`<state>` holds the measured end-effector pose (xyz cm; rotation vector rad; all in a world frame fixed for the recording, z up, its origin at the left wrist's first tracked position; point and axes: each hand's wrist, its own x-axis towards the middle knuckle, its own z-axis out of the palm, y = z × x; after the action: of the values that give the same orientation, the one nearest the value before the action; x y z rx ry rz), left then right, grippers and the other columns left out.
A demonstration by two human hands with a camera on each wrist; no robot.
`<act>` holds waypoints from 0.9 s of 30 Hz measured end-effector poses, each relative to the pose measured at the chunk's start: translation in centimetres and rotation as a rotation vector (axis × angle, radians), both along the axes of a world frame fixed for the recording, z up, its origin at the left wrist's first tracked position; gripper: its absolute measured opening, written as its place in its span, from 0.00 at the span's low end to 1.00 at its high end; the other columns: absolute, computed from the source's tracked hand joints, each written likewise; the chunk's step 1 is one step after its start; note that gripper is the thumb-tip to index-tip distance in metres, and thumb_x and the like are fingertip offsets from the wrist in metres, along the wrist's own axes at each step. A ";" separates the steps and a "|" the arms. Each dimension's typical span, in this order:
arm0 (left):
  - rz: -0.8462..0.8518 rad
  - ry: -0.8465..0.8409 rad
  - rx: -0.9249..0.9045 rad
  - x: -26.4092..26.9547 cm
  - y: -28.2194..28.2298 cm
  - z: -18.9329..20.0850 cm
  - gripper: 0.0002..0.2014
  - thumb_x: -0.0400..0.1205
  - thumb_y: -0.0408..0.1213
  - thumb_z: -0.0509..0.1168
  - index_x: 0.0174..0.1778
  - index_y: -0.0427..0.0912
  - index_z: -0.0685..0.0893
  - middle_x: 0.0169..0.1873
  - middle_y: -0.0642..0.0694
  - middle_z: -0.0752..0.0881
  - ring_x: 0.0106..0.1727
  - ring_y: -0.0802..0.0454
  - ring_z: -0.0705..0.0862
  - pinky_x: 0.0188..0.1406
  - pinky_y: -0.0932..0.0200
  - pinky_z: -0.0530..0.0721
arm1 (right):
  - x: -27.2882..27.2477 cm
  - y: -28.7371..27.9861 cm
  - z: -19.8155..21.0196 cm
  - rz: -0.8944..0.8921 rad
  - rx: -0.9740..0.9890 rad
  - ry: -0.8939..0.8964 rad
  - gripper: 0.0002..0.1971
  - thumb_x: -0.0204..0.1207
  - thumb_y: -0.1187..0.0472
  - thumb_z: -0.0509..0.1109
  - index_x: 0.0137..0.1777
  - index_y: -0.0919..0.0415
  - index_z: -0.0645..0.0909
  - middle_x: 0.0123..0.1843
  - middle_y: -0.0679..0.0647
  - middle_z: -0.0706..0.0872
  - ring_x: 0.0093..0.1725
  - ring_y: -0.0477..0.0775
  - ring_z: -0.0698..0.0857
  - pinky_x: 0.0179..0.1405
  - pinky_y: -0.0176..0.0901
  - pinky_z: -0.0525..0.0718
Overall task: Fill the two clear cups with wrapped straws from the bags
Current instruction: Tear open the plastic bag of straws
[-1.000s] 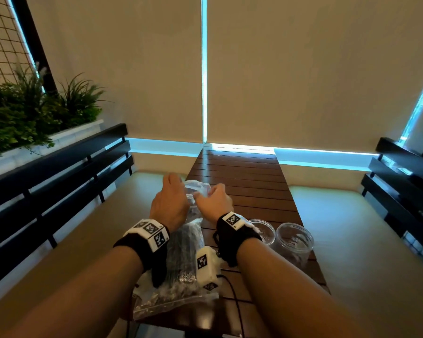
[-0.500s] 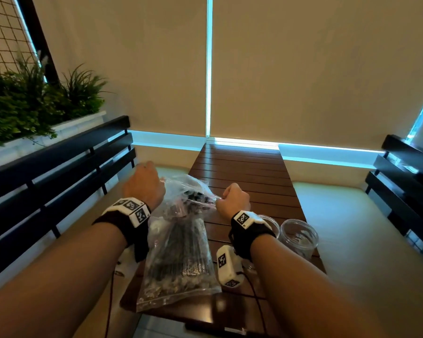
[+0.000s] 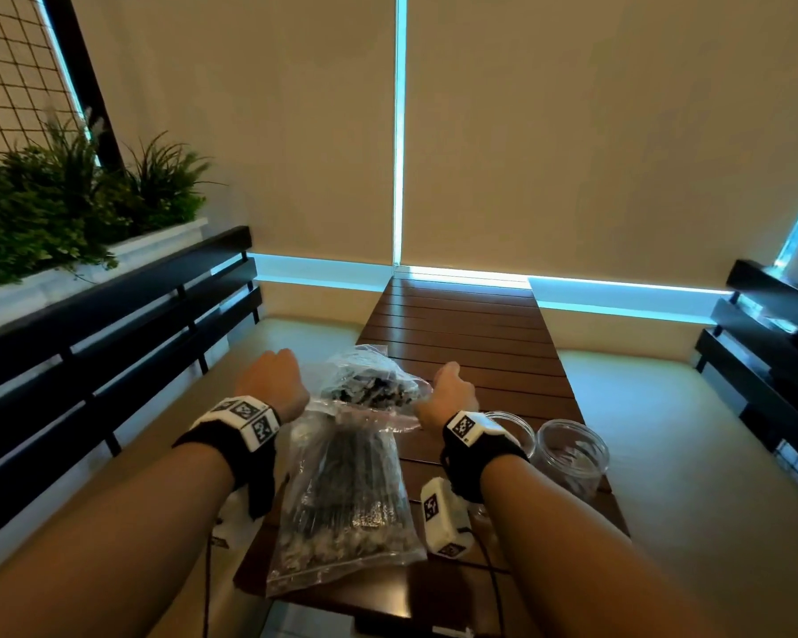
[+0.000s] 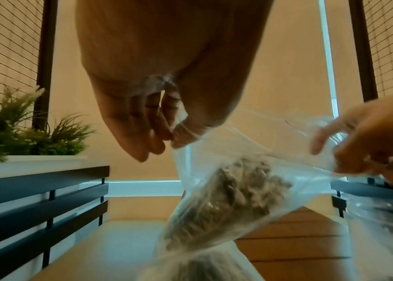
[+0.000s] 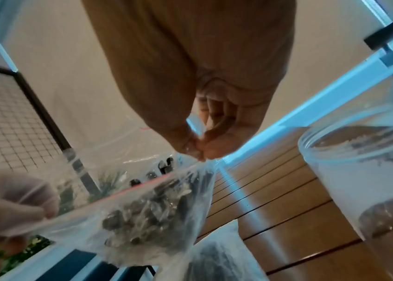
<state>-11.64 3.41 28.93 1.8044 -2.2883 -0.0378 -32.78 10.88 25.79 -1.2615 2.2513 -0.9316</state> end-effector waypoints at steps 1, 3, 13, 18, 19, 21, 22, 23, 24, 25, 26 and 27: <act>-0.004 0.011 0.010 0.1 0.1 0.5 0.06 0.77 0.33 0.65 0.36 0.42 0.74 0.42 0.41 0.84 0.41 0.46 0.82 0.43 0.52 0.86 | -0.3 0.3 0.3 -0.032 -0.062 0.078 0.22 0.75 0.55 0.75 0.60 0.59 0.66 0.55 0.58 0.83 0.51 0.62 0.85 0.44 0.50 0.84; -0.028 0.042 0.044 -0.7 0.3 1.3 0.04 0.76 0.34 0.64 0.37 0.40 0.77 0.36 0.43 0.82 0.37 0.47 0.82 0.32 0.56 0.80 | 0.2 0.3 0.8 -0.018 -0.232 0.248 0.21 0.73 0.51 0.76 0.53 0.55 0.67 0.49 0.51 0.81 0.47 0.56 0.83 0.38 0.45 0.80; -0.110 0.148 0.095 -5.0 0.8 0.1 0.03 0.77 0.35 0.64 0.42 0.39 0.81 0.47 0.34 0.88 0.49 0.36 0.87 0.43 0.53 0.84 | 4.6 -1.8 0.1 0.633 0.092 0.531 0.13 0.80 0.56 0.66 0.53 0.63 0.89 0.52 0.60 0.89 0.53 0.60 0.86 0.55 0.50 0.83; -0.199 0.077 0.143 -4.2 0.1 -0.5 0.07 0.82 0.34 0.62 0.42 0.40 0.85 0.43 0.41 0.88 0.42 0.44 0.83 0.39 0.56 0.77 | 4.4 -2.5 -2.7 0.484 -0.020 0.607 0.16 0.75 0.50 0.72 0.55 0.60 0.83 0.55 0.58 0.82 0.58 0.59 0.81 0.56 0.56 0.83; -0.234 0.057 0.154 -4.0 0.0 -0.6 0.09 0.84 0.33 0.59 0.45 0.38 0.85 0.45 0.40 0.87 0.45 0.43 0.82 0.43 0.56 0.75 | 4.3 -2.7 -3.1 0.486 -0.041 0.647 0.17 0.76 0.51 0.72 0.59 0.61 0.82 0.58 0.58 0.80 0.60 0.59 0.78 0.60 0.57 0.81; -0.273 0.034 0.185 -3.9 -0.2 -1.0 0.11 0.86 0.33 0.54 0.49 0.40 0.83 0.48 0.42 0.84 0.51 0.42 0.79 0.55 0.52 0.70 | 4.3 -2.9 -3.7 0.536 -0.103 0.740 0.20 0.77 0.51 0.70 0.65 0.60 0.79 0.63 0.58 0.78 0.64 0.60 0.75 0.67 0.55 0.75; -0.271 0.064 0.192 -3.9 -0.2 -1.1 0.11 0.87 0.33 0.52 0.51 0.42 0.81 0.47 0.44 0.83 0.52 0.43 0.79 0.59 0.51 0.68 | 4.3 -2.9 -3.8 0.563 -0.143 0.778 0.21 0.78 0.51 0.69 0.67 0.59 0.78 0.64 0.58 0.78 0.65 0.61 0.74 0.68 0.56 0.73; -0.269 0.088 0.201 -3.8 -0.3 -1.2 0.12 0.88 0.33 0.51 0.54 0.43 0.80 0.46 0.45 0.83 0.53 0.43 0.80 0.62 0.50 0.66 | 4.4 -3.1 -4.0 0.585 -0.184 0.815 0.21 0.78 0.51 0.68 0.68 0.58 0.77 0.65 0.58 0.78 0.66 0.61 0.73 0.69 0.56 0.72; -0.267 0.117 0.217 -3.7 -0.2 -1.2 0.12 0.89 0.34 0.50 0.57 0.43 0.79 0.47 0.44 0.84 0.55 0.42 0.81 0.63 0.50 0.66 | 4.5 -3.2 -4.1 0.601 -0.220 0.849 0.21 0.78 0.52 0.68 0.69 0.59 0.76 0.65 0.58 0.78 0.66 0.62 0.74 0.68 0.57 0.72; -0.292 0.088 0.205 -3.6 -0.3 -1.3 0.13 0.89 0.35 0.49 0.60 0.44 0.79 0.51 0.41 0.85 0.57 0.41 0.81 0.63 0.50 0.66 | 4.6 -3.3 -4.1 0.616 -0.236 0.873 0.22 0.78 0.52 0.67 0.69 0.60 0.76 0.65 0.58 0.79 0.65 0.62 0.74 0.67 0.57 0.73; -0.293 0.073 0.213 -3.5 -0.3 -1.3 0.14 0.90 0.37 0.49 0.60 0.43 0.79 0.54 0.39 0.85 0.58 0.40 0.81 0.61 0.51 0.69 | 4.7 -3.2 -4.0 0.630 -0.233 0.874 0.22 0.77 0.52 0.67 0.69 0.61 0.76 0.64 0.59 0.79 0.64 0.62 0.75 0.66 0.57 0.75; -0.284 0.059 0.225 -3.3 -0.4 -1.3 0.12 0.89 0.38 0.52 0.56 0.42 0.81 0.55 0.37 0.85 0.59 0.38 0.81 0.56 0.53 0.72 | 4.8 -3.2 -3.9 0.640 -0.228 0.847 0.23 0.77 0.49 0.65 0.68 0.61 0.75 0.63 0.59 0.79 0.62 0.63 0.76 0.63 0.57 0.77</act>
<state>-14.92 3.00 27.61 1.5307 -2.5644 -0.4046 -27.93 7.68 21.93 -2.6460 2.0020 -0.4392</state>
